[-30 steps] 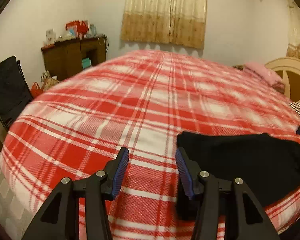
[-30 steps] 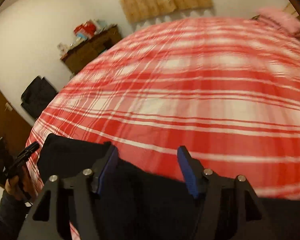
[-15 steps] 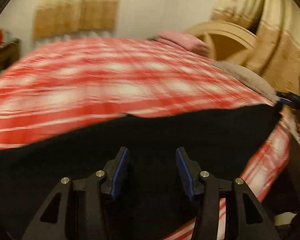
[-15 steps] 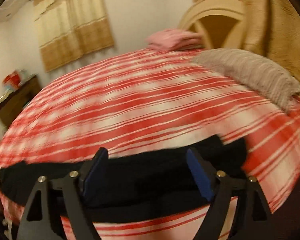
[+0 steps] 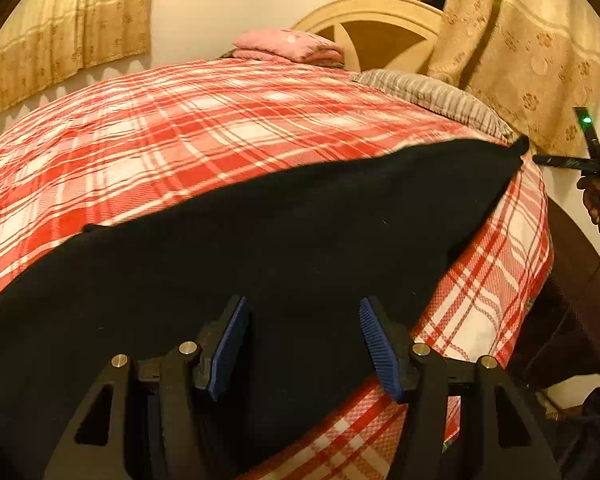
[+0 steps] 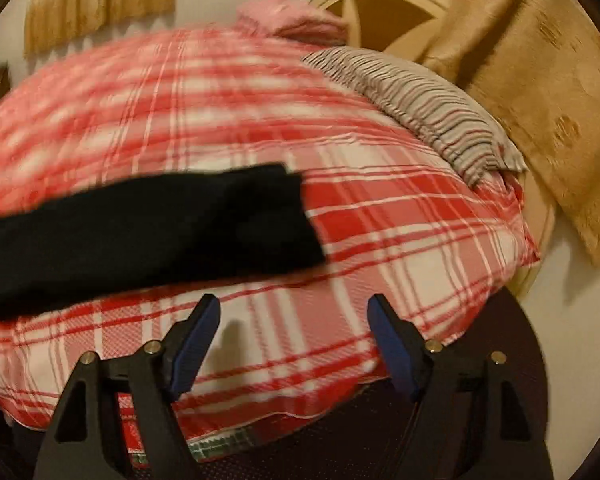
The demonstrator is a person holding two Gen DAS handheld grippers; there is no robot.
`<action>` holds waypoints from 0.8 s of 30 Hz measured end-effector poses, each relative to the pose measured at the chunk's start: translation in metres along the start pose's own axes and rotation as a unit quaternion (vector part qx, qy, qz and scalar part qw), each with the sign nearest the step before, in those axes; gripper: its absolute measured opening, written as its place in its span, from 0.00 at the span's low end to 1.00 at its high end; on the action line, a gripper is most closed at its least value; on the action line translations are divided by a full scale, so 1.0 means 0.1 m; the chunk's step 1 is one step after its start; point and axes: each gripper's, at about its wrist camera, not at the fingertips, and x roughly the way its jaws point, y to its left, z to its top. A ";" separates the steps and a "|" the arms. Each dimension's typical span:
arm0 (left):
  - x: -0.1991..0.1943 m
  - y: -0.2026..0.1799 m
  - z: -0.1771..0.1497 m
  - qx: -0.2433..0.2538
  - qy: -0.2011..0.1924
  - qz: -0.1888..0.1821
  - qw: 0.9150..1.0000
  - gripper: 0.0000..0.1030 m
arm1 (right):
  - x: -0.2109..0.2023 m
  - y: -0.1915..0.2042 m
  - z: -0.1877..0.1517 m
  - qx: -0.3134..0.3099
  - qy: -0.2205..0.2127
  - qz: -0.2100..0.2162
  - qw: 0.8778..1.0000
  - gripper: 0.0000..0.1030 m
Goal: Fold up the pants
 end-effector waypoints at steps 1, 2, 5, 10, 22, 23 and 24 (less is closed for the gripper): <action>-0.03 0.02 0.01 -0.004 -0.007 0.001 1.000 0.58 | -0.06 -0.07 0.02 0.014 -0.021 0.016 1.000 0.75; -0.05 0.02 0.01 -0.009 -0.014 0.002 1.000 0.58 | -0.15 -0.16 0.08 0.036 -0.048 0.045 0.997 0.76; -0.07 -0.01 0.07 -0.027 -0.030 -0.011 0.999 0.58 | -0.20 -0.35 0.34 0.103 -0.086 0.108 0.985 0.76; 0.01 -0.15 0.10 -0.017 -0.030 -0.017 0.999 0.58 | 0.31 -0.47 0.79 0.136 -0.029 0.161 0.977 0.63; 0.17 -0.06 0.03 -0.029 -0.013 -0.012 0.999 0.58 | 0.87 -0.24 0.76 0.073 0.075 0.182 0.978 0.13; 0.17 -0.07 0.03 -0.028 -0.013 -0.011 0.999 0.58 | 0.84 -0.26 0.77 0.074 0.068 0.184 0.978 0.11; 0.17 -0.07 0.03 -0.028 -0.013 -0.010 0.999 0.58 | 0.78 -0.28 0.80 0.075 0.053 0.186 0.978 0.10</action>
